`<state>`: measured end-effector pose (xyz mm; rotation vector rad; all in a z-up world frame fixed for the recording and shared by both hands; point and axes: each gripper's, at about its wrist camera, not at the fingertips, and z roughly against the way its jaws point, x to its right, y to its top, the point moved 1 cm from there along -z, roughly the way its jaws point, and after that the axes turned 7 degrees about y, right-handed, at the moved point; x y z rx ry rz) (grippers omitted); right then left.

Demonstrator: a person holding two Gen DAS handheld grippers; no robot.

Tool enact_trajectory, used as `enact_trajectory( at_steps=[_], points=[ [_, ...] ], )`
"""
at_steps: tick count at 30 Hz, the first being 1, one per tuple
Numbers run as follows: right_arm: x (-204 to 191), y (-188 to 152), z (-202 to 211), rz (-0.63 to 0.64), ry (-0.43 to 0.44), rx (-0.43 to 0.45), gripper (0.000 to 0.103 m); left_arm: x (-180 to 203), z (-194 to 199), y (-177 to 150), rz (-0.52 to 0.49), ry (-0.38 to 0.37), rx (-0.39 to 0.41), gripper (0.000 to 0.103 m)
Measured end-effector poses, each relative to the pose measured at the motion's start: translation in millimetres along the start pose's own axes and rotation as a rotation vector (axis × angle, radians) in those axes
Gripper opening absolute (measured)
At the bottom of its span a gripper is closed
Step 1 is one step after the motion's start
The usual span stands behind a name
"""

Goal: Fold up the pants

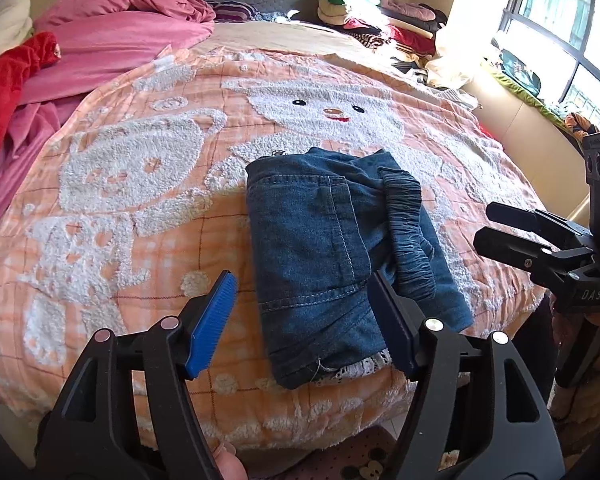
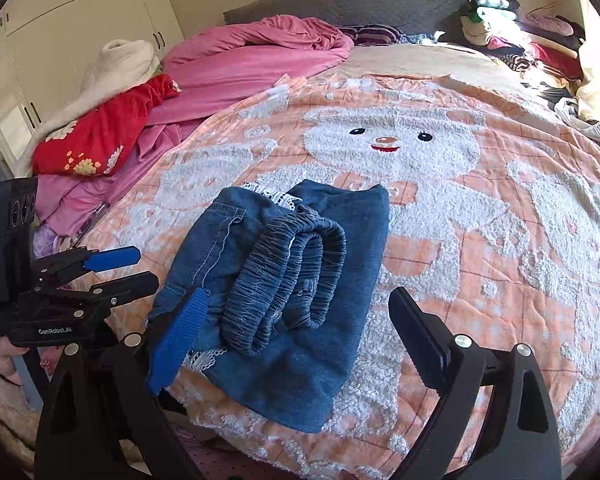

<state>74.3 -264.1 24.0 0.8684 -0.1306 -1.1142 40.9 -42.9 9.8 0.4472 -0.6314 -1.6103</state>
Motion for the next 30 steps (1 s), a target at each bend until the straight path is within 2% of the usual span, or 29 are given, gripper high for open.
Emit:
enact_trajectory(
  at_steps=[5,9,19,30],
  points=[
    [7.1,2.5,9.7,-0.031,-0.022,0.036,0.095,-1.6,2.8,2.8,0.007,0.001,0.007,0.067],
    [11.9,4.0,16.0,-0.042,-0.051,0.056,0.096,-1.9,4.6,4.4,0.012,0.004,0.012,0.076],
    [22.2,3.5,21.4,-0.047,-0.127,0.061,0.098,-1.7,-0.6,9.9,0.02,0.004,0.001,0.09],
    [30.1,0.6,11.7,-0.058,-0.147,0.036,0.098,-3.3,-20.2,14.1,0.031,0.022,-0.022,0.092]
  ],
)
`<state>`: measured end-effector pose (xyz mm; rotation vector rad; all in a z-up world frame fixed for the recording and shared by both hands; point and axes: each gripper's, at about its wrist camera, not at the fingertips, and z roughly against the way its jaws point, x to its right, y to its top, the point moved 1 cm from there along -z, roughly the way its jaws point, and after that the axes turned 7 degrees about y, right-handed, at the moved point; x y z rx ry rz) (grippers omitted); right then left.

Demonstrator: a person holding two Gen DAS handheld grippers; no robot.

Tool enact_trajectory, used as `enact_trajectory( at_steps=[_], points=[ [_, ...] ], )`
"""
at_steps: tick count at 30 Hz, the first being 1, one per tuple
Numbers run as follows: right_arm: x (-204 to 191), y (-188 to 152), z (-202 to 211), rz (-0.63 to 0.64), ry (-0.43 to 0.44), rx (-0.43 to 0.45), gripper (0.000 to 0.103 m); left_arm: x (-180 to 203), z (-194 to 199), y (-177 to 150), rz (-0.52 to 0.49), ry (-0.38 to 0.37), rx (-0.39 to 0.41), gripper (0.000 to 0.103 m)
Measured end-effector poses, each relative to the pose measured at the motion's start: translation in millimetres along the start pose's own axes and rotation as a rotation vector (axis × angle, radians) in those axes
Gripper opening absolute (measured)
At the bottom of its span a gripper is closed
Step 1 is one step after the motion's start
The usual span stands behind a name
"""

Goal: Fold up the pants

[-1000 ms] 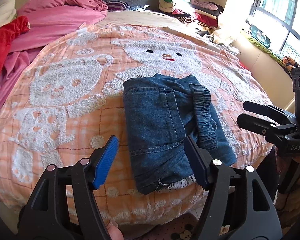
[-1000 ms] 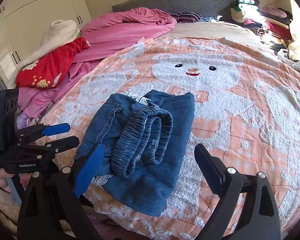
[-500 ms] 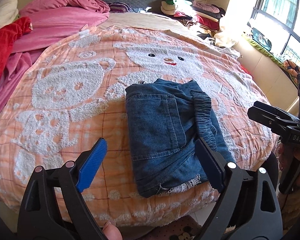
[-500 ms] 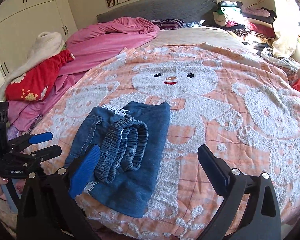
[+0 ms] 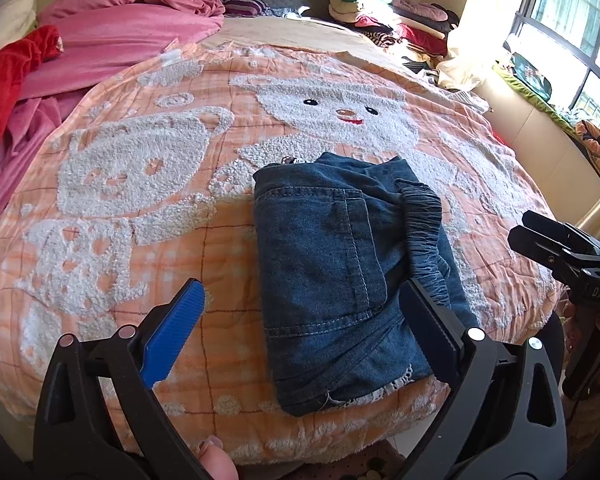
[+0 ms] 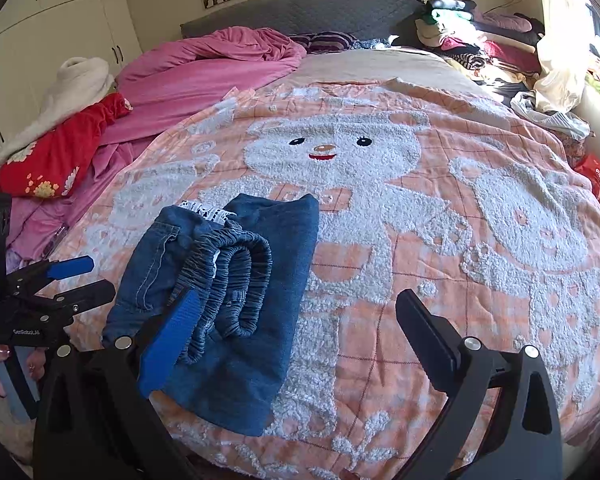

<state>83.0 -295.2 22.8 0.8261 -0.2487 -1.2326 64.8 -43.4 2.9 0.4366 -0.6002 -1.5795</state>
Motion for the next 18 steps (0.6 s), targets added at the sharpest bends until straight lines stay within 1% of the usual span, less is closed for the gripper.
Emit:
enact_trajectory(
  at_steps=[9,18],
  points=[
    [6.3,-7.6,-18.9,-0.021,0.006,-0.047,0.098,-1.6,-23.4,2.1,0.027,0.008,-0.035,0.092],
    [0.9,-15.4,-43.1,-0.008,0.027,-0.101,0.098,-1.9,-42.4,-0.3,0.028,0.018,-0.064,0.092]
  ],
)
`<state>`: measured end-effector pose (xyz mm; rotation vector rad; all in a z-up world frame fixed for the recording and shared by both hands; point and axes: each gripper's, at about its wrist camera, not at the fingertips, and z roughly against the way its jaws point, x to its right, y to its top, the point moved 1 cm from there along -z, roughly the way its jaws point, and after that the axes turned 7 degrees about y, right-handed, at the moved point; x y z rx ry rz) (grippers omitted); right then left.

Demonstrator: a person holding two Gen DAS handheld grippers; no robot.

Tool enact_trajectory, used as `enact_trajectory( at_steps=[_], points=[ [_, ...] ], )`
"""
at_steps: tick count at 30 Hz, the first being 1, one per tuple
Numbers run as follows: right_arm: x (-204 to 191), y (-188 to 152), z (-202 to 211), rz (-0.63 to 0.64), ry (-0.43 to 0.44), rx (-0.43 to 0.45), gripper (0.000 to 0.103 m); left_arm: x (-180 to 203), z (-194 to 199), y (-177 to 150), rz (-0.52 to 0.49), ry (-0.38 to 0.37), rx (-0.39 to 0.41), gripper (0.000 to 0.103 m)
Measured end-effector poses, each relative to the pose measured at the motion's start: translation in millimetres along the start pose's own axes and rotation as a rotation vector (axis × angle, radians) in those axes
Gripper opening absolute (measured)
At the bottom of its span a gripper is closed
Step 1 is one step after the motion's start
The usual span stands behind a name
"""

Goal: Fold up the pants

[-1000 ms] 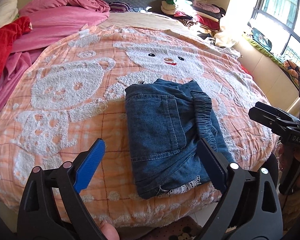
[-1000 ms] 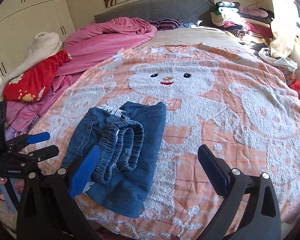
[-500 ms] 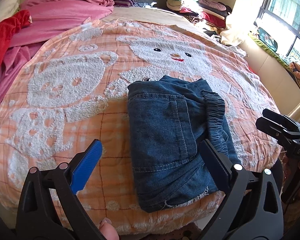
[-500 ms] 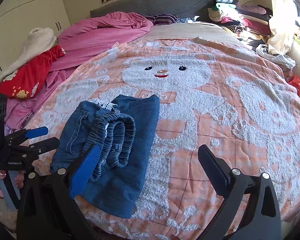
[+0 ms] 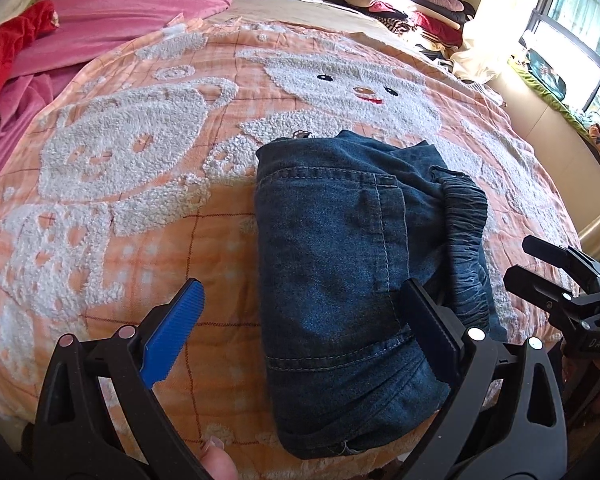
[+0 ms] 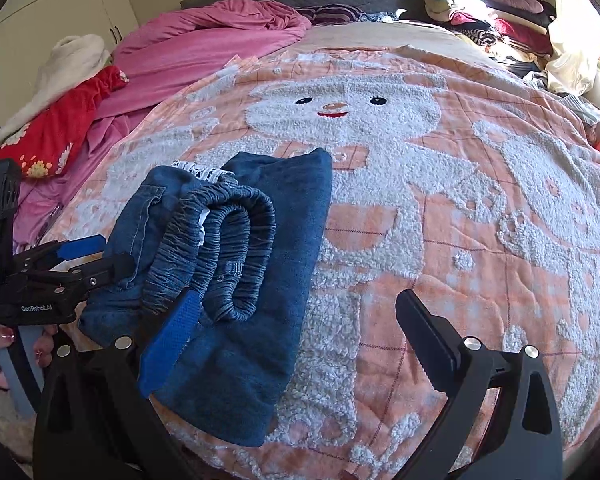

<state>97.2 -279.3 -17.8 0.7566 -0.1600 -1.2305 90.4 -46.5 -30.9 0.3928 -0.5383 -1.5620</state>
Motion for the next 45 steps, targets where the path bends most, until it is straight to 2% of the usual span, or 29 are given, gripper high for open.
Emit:
enact_trajectory(
  at_steps=[6,18,21,23,28,39,42,45],
  points=[
    [-3.2,-2.0,-12.2,0.008,0.014,-0.024,0.098,-1.7,-9.4,-1.2,-0.002,0.009,-0.013,0.092],
    [5.0,-2.8,-27.1,-0.021,0.054,-0.037,0.097,-10.0,-25.4,-0.5,0.065,-0.047,-0.033,0.092],
    [5.2,-2.4,-29.1,-0.02,0.084,-0.038,0.093,-10.2,-25.8,1.1,0.073,-0.063,-0.03,0.086],
    [5.1,-2.0,-30.3,-0.024,0.126,-0.042,0.081,-9.8,-25.5,2.5,0.074,-0.074,-0.029,0.081],
    [7.3,-1.1,-37.5,-0.036,0.154,-0.047,0.081,-3.6,-25.5,6.1,0.061,-0.111,-0.029,0.06],
    [11.2,1.9,-48.7,-0.051,0.235,-0.031,0.081,0.5,-37.0,6.6,0.054,-0.105,-0.027,0.06],
    [9.8,2.9,-50.6,-0.051,0.253,-0.021,0.081,2.3,-36.7,6.8,0.053,-0.099,-0.027,0.056],
    [8.3,3.3,-52.5,-0.057,0.284,-0.017,0.074,6.0,-35.4,6.5,0.044,-0.086,-0.022,0.051]
  ],
)
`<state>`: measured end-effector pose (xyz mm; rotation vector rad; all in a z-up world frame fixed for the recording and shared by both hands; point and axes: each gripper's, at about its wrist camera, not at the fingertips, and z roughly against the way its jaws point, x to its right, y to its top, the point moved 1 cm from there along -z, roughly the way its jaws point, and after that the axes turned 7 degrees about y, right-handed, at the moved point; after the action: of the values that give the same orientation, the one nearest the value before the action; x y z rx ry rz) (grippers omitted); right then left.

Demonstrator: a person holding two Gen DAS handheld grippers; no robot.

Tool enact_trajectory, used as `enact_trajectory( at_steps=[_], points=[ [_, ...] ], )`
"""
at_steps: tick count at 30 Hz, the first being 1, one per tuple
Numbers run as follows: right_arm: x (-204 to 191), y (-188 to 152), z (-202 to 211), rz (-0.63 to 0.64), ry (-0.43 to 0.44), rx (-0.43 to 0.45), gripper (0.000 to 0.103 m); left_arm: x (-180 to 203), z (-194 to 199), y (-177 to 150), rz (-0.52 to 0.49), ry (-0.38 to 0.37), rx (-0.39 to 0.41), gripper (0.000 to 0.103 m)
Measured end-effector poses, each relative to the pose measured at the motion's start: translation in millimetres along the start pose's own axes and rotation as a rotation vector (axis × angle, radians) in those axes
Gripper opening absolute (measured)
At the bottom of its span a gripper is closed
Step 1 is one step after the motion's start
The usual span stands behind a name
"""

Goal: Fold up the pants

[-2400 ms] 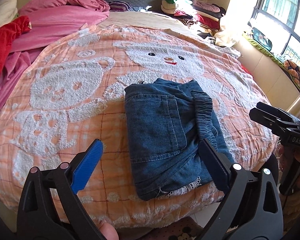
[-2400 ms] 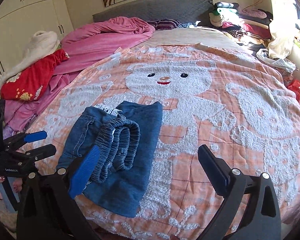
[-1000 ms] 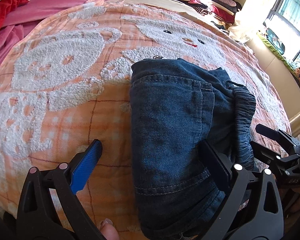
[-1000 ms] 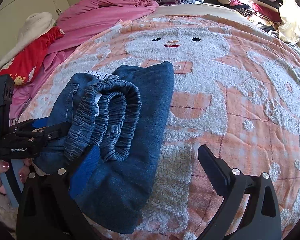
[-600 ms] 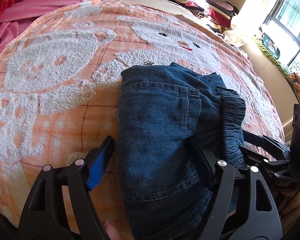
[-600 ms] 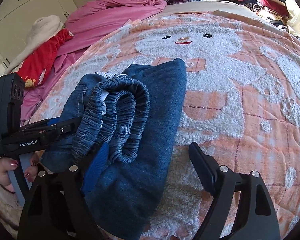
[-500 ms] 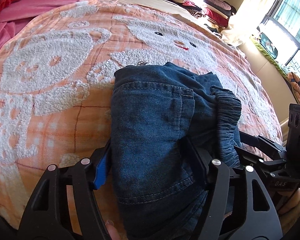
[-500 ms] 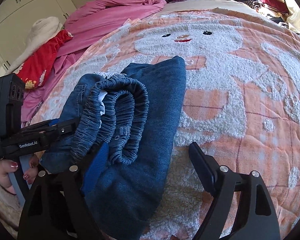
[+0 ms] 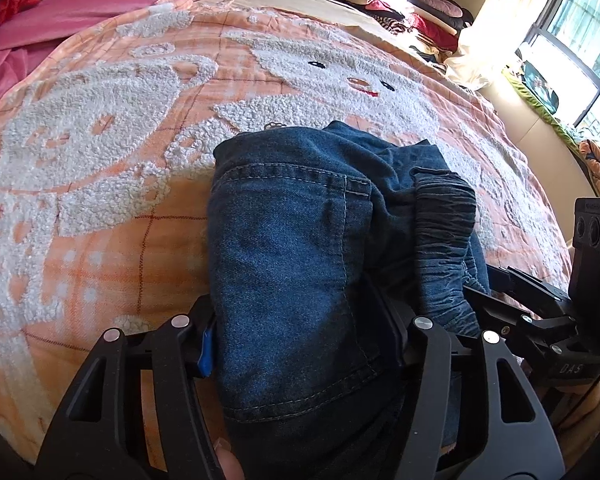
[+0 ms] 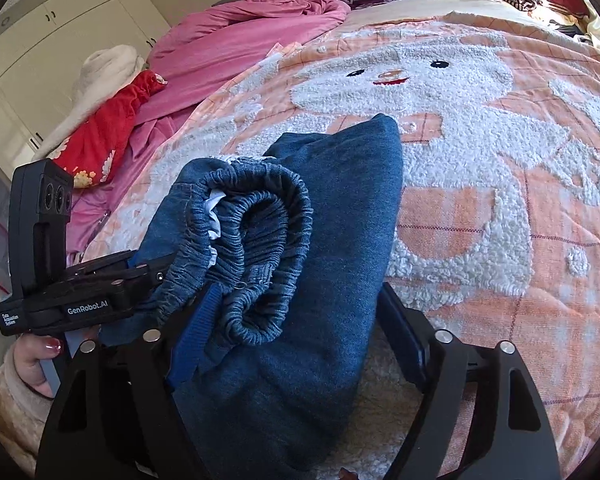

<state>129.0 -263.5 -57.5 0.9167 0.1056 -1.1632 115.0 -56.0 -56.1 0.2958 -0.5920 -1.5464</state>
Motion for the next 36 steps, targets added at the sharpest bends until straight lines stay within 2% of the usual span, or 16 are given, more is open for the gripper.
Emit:
enact_trajectory(
  at_steps=[1,2,4,8,9,19,36],
  points=[
    [-1.2,0.1,-0.4,0.006,-0.004,0.0,0.073,0.5,0.5,-0.4,-0.001,0.002,0.002,0.05],
    [-2.6,0.3,-0.4,0.013,0.001,0.0,0.063,0.2,0.9,-0.6,0.003,0.001,0.002,0.049],
    [-5.8,-0.1,0.7,0.009,0.042,0.003,0.051,-0.4,1.7,-0.1,0.011,-0.001,0.002,0.048],
    [-17.6,-2.1,6.5,0.036,0.026,0.014,0.041,4.3,9.0,0.1,0.0,0.011,0.013,0.043],
    [-21.3,-1.6,8.6,0.045,0.022,0.019,0.041,5.8,11.7,-0.1,-0.001,0.007,0.016,0.041],
    [-42.8,7.6,29.6,0.116,-0.012,0.059,0.041,18.3,37.9,9.1,-0.007,-0.037,0.054,0.038],
    [-39.0,52.9,45.0,0.188,-0.063,0.122,0.041,37.6,46.9,58.8,-0.053,-0.044,0.129,0.037]
  ],
)
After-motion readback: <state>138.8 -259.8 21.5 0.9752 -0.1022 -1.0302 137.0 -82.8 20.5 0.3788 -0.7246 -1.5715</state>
